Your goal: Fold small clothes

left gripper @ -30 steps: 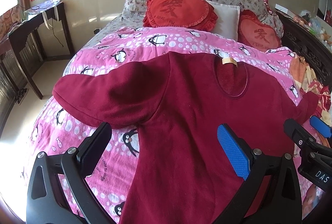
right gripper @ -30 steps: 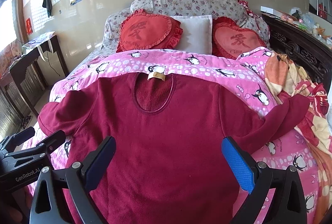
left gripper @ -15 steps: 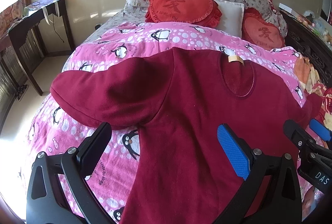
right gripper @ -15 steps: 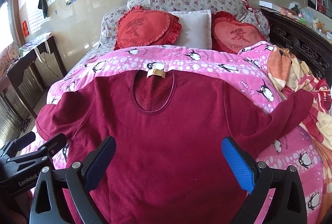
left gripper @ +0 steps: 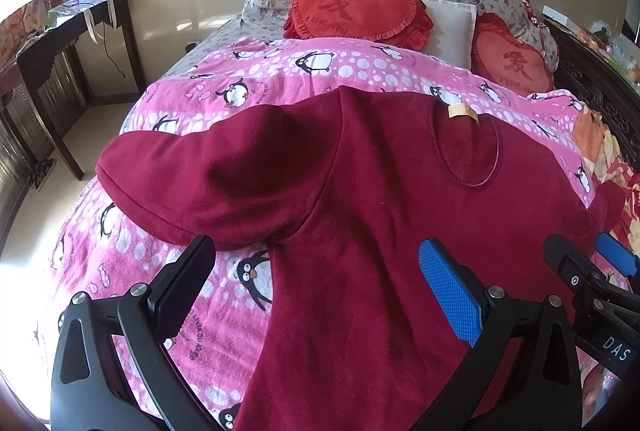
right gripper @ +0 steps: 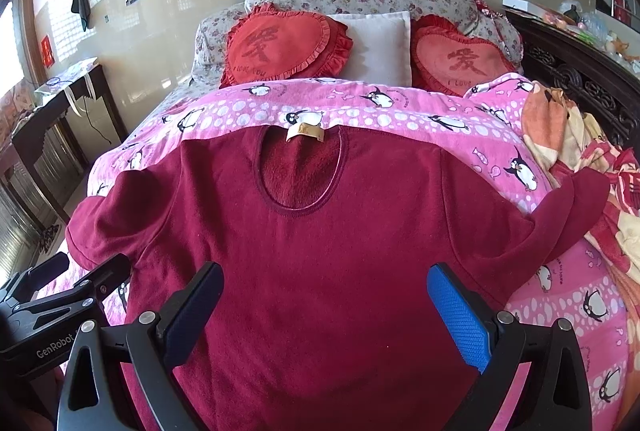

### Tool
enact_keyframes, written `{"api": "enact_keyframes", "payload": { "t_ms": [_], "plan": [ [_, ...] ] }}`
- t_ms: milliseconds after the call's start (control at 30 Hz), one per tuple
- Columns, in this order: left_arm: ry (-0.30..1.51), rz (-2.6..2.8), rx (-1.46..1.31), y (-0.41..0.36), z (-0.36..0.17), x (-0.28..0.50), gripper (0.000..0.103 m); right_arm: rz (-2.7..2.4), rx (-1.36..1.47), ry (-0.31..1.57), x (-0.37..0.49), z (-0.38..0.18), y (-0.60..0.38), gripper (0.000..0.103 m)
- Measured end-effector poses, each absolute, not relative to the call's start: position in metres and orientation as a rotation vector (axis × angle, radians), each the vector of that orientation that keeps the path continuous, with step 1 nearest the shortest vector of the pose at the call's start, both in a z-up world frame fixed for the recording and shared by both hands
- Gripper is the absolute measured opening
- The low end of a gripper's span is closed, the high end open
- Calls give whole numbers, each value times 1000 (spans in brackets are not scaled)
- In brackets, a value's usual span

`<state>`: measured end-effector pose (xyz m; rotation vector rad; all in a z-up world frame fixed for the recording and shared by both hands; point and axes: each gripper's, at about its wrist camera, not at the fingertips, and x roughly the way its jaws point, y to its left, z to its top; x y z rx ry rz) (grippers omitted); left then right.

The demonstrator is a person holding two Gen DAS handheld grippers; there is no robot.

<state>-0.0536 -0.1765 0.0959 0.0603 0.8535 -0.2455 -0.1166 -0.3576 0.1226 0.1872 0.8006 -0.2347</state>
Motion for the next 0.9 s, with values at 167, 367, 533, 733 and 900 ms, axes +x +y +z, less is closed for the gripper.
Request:
{"api": "enact_keyframes", "payload": {
  "t_ms": [167,367,533,733,900],
  "plan": [
    [858,-241,54,-174,94,-51,102,-228,188,808,-115,120,-356,101],
    [864,-239,44,-171,92,-48,102,-221,183,814,-111,117,-352,101],
    [869,-234,40,-168,90,-46,102,-220,179,821,-107,114,-349,101],
    [879,-226,30,-163,87,-41,102,-209,182,829,-101,111,-344,101],
    [892,-224,12,-154,85,-36,102,-209,181,839,-95,106,-340,101]
  ]
}}
